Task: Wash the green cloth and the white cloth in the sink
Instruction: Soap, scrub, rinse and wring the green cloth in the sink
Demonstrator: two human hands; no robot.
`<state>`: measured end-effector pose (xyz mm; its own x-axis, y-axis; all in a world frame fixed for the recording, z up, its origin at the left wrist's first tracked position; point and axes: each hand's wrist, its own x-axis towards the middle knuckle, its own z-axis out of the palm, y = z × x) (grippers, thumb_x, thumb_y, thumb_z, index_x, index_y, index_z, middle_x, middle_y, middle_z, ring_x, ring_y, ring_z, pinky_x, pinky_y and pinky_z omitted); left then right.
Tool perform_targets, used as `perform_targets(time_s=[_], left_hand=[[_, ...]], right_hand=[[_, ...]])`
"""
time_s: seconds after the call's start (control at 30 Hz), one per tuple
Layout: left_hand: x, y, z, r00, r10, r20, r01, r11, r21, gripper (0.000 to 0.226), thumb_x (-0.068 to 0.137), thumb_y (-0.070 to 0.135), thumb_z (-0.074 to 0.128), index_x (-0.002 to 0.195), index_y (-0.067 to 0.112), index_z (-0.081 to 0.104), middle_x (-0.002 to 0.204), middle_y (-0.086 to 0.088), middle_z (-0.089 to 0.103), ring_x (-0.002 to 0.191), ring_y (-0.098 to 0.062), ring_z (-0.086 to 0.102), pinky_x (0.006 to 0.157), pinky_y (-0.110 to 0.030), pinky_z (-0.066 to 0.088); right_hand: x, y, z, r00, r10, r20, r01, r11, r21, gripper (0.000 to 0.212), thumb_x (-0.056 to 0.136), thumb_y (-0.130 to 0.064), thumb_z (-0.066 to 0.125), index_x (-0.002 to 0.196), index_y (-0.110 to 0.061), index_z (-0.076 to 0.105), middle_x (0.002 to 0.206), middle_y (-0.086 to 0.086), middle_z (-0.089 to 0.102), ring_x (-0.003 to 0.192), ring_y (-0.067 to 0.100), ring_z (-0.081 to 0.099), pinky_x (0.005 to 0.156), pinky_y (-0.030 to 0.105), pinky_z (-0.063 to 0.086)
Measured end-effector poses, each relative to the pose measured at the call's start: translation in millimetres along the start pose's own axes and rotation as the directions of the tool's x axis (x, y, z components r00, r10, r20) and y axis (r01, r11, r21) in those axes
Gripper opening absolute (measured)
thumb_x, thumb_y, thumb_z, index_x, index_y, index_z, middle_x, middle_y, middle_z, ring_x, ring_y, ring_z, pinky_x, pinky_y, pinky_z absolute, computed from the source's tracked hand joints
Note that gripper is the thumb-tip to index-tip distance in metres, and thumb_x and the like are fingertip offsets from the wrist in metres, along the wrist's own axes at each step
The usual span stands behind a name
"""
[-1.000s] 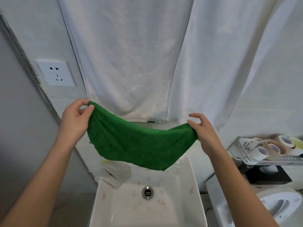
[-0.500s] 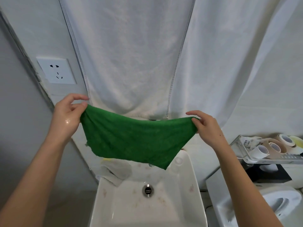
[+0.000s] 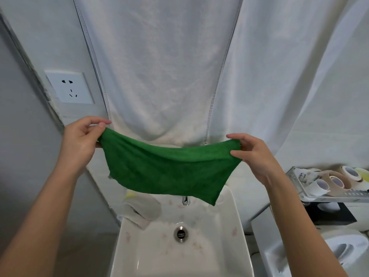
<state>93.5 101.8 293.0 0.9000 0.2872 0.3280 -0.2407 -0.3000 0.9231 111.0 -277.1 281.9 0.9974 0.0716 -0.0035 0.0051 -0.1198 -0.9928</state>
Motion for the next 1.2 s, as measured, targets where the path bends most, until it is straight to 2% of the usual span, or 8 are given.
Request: perform_targets(time_s=[0.2, 0.3, 0.43, 0.53, 0.6, 0.8, 0.97, 1.2], left_hand=[[1, 0, -13, 0.998, 0.054, -0.014, -0.053, 0.996, 0.074, 0.039, 0.096, 0.009, 0.05, 0.079, 0.039, 0.067, 0.062, 0.014, 0.067, 0.057, -0.002, 0.06, 0.052, -0.018, 0.054], [-2, 0, -10, 0.996, 0.085, -0.001, -0.084, 0.987, 0.134, 0.04, 0.096, 0.01, 0.05, 0.079, 0.043, 0.065, 0.064, 0.016, 0.067, 0.058, -0.002, 0.06, 0.053, -0.018, 0.053], [-5, -3, -8, 0.992, 0.12, -0.029, -0.109, 0.963, 0.248, 0.034, 0.096, 0.017, 0.051, 0.081, 0.045, 0.063, 0.065, 0.001, 0.064, 0.065, -0.021, 0.061, 0.063, -0.037, 0.057], [-7, -7, -10, 0.991, 0.122, -0.053, -0.096, 0.933, 0.348, 0.025, 0.093, 0.026, 0.05, 0.083, 0.046, 0.062, 0.074, -0.007, 0.065, 0.07, -0.033, 0.063, 0.071, -0.044, 0.055], [-6, -7, -10, 0.993, 0.087, -0.074, -0.058, 0.943, 0.329, 0.026, 0.095, 0.023, 0.05, 0.082, 0.042, 0.062, 0.076, -0.005, 0.065, 0.071, -0.028, 0.063, 0.07, -0.04, 0.057], [-6, -8, -13, 0.991, -0.119, -0.065, 0.123, 0.991, 0.056, 0.028, 0.096, 0.008, 0.049, 0.082, 0.026, 0.064, 0.075, -0.011, 0.06, 0.06, -0.01, 0.062, 0.052, -0.013, 0.053], [-8, -6, -21, 0.953, -0.268, 0.138, 0.271, 0.962, -0.007, 0.027, 0.094, 0.008, 0.053, 0.083, 0.021, 0.073, 0.071, 0.005, 0.072, 0.068, -0.004, 0.066, 0.058, -0.011, 0.052], [-16, -3, -11, 0.952, -0.204, 0.227, 0.088, 0.896, 0.436, 0.031, 0.078, -0.001, 0.071, 0.106, 0.014, 0.069, 0.087, -0.002, 0.068, 0.084, -0.017, 0.062, 0.081, -0.028, 0.046]], right_hand=[[10, 12, -1, 0.964, -0.221, -0.147, 0.094, 0.802, -0.59, 0.034, 0.09, 0.006, 0.052, 0.087, -0.023, 0.069, 0.084, 0.002, 0.069, 0.078, 0.021, 0.061, 0.067, 0.024, 0.048], [12, 17, 3, 0.955, -0.242, -0.173, 0.062, 0.731, -0.679, 0.025, 0.094, -0.002, 0.048, 0.095, -0.019, 0.066, 0.079, 0.01, 0.068, 0.066, 0.028, 0.056, 0.059, 0.03, 0.043], [12, 16, 5, 0.975, -0.01, -0.222, -0.039, 0.976, -0.216, 0.012, 0.096, -0.006, 0.05, 0.097, -0.017, 0.055, 0.078, 0.018, 0.065, 0.07, 0.027, 0.06, 0.07, 0.035, 0.055], [9, 12, 7, 0.964, 0.22, -0.15, -0.165, 0.936, 0.311, 0.013, 0.096, -0.008, 0.053, 0.086, -0.017, 0.055, 0.071, 0.002, 0.058, 0.067, 0.015, 0.057, 0.067, 0.028, 0.051], [10, 11, 5, 0.964, 0.22, -0.151, -0.151, 0.917, 0.369, 0.014, 0.094, -0.009, 0.056, 0.083, -0.017, 0.059, 0.07, 0.0, 0.058, 0.068, 0.015, 0.055, 0.066, 0.027, 0.049], [-3, -6, -1, 0.998, 0.007, -0.069, -0.017, 0.989, -0.149, 0.025, 0.082, 0.005, 0.068, 0.092, -0.018, 0.071, 0.088, 0.004, 0.07, 0.08, 0.012, 0.065, 0.074, 0.019, 0.053], [-5, -17, -7, 0.981, -0.173, -0.092, 0.086, 0.802, -0.591, 0.018, 0.085, -0.005, 0.068, 0.093, -0.021, 0.069, 0.085, -0.006, 0.063, 0.074, 0.004, 0.054, 0.067, 0.007, 0.039], [1, -15, -15, 0.933, -0.352, -0.081, 0.137, 0.552, -0.823, 0.016, 0.094, -0.015, 0.059, 0.099, -0.007, 0.071, 0.092, 0.008, 0.059, 0.084, 0.018, 0.051, 0.075, 0.026, 0.035]])
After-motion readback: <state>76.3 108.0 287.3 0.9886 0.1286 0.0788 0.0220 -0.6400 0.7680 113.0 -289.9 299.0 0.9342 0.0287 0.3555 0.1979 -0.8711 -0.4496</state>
